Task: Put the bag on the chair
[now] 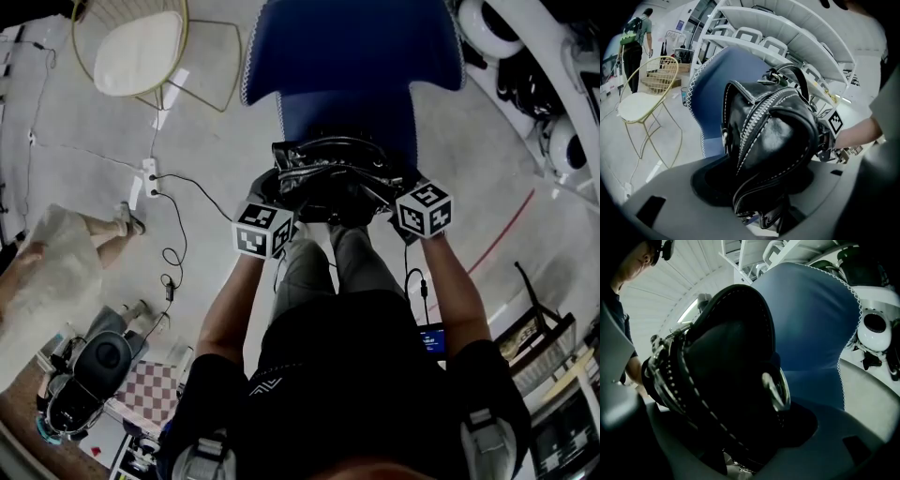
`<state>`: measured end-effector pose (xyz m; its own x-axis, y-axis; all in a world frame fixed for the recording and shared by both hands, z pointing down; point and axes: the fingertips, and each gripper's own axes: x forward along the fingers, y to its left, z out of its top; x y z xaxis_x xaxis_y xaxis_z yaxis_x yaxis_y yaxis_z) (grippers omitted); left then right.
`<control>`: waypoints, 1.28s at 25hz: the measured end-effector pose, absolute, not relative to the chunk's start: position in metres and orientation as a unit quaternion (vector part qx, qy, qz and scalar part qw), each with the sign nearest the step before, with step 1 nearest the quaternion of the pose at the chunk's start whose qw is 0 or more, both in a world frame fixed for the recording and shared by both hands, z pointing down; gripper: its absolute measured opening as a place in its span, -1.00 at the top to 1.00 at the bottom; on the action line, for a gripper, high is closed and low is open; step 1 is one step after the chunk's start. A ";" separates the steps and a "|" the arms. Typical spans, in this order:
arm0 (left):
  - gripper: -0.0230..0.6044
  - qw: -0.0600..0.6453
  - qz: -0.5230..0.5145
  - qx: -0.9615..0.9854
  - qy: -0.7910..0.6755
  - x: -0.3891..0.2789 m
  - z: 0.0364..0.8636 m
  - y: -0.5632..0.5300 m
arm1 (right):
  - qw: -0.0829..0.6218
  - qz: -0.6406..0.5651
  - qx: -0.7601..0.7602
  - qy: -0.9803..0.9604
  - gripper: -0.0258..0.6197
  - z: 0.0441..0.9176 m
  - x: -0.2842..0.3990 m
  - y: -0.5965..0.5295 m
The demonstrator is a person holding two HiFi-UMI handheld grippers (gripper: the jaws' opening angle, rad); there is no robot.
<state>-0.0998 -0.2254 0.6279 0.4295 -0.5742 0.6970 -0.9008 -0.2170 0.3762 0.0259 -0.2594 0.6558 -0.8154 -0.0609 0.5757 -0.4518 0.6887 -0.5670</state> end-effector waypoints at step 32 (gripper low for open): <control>0.03 0.388 0.167 0.713 -0.560 -0.104 0.632 -0.288 | 0.269 0.348 0.264 -0.859 -0.04 0.666 0.048 -0.317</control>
<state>-0.1044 -0.2883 0.6316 0.3180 -0.6686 0.6722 -0.9274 -0.0721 0.3670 0.0477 -0.3173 0.6664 -0.7161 -0.2653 0.6456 -0.6398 0.6192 -0.4552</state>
